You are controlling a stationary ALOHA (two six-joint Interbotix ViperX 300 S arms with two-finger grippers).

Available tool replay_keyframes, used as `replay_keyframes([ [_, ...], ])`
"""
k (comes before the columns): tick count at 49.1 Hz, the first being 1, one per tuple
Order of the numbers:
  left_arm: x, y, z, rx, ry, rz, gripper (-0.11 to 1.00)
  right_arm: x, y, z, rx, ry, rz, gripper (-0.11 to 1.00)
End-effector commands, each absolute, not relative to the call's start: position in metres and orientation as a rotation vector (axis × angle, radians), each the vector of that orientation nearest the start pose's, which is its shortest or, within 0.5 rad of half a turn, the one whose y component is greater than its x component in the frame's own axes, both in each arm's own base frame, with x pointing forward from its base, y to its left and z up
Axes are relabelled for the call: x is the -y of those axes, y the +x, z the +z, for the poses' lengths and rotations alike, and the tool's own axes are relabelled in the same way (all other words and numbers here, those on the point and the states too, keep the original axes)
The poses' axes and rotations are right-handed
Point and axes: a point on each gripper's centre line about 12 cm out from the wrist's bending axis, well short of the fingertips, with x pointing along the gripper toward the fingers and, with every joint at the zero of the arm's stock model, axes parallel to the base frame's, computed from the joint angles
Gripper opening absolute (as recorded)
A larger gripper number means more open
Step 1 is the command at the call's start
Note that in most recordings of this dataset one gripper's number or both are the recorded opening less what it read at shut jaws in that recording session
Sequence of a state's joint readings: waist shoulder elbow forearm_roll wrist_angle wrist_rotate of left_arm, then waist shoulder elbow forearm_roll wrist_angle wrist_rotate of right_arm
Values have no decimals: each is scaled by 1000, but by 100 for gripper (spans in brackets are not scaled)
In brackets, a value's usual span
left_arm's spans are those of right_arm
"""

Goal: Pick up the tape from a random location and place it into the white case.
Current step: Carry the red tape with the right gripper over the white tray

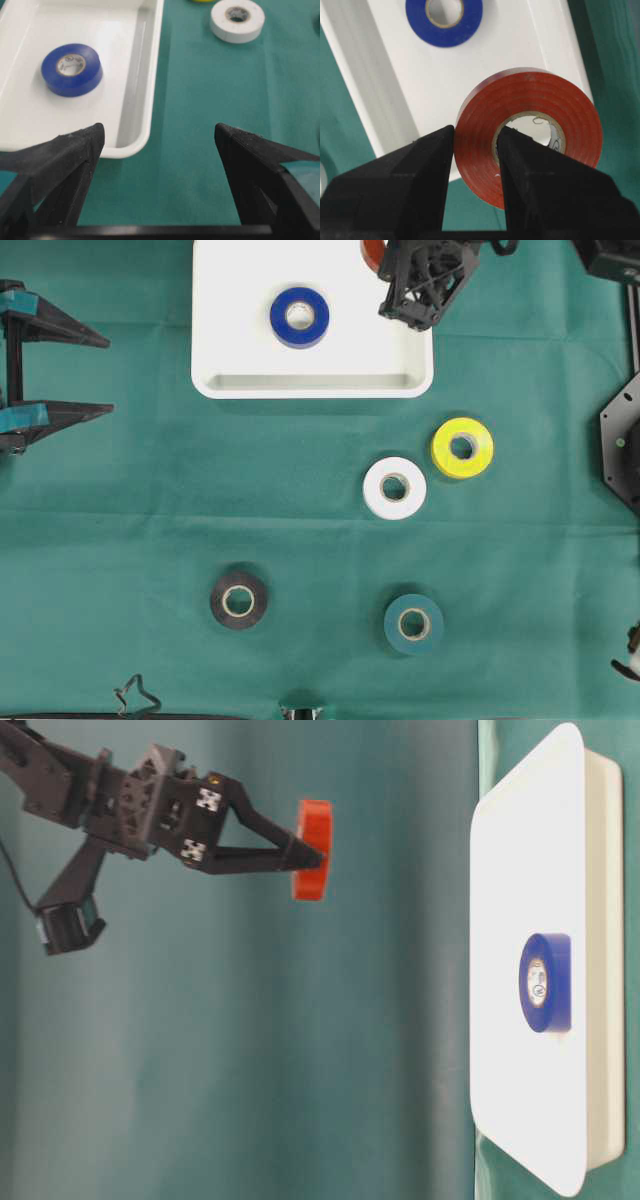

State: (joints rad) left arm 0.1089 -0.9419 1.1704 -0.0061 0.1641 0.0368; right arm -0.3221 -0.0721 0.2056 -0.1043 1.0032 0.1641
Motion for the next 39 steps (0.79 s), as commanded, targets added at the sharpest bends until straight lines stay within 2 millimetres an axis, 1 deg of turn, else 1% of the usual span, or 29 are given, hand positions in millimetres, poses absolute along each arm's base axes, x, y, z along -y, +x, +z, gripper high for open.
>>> replay_keyframes([
  [1, -21, 195, 241, -386, 6, 100, 97, 133, 365, 281, -1088, 224, -427, 30],
  [16, -21, 195, 242, -385, 7, 100, 97, 133, 368, 223, -1121, 252, -428, 30],
  [29, -21, 195, 242, -385, 7, 100, 97, 133, 373, 175, -1110, 270, -424, 30],
  [39, -21, 195, 241, -386, 6, 100, 97, 136, 379, 151, -1122, 283, -428, 30],
])
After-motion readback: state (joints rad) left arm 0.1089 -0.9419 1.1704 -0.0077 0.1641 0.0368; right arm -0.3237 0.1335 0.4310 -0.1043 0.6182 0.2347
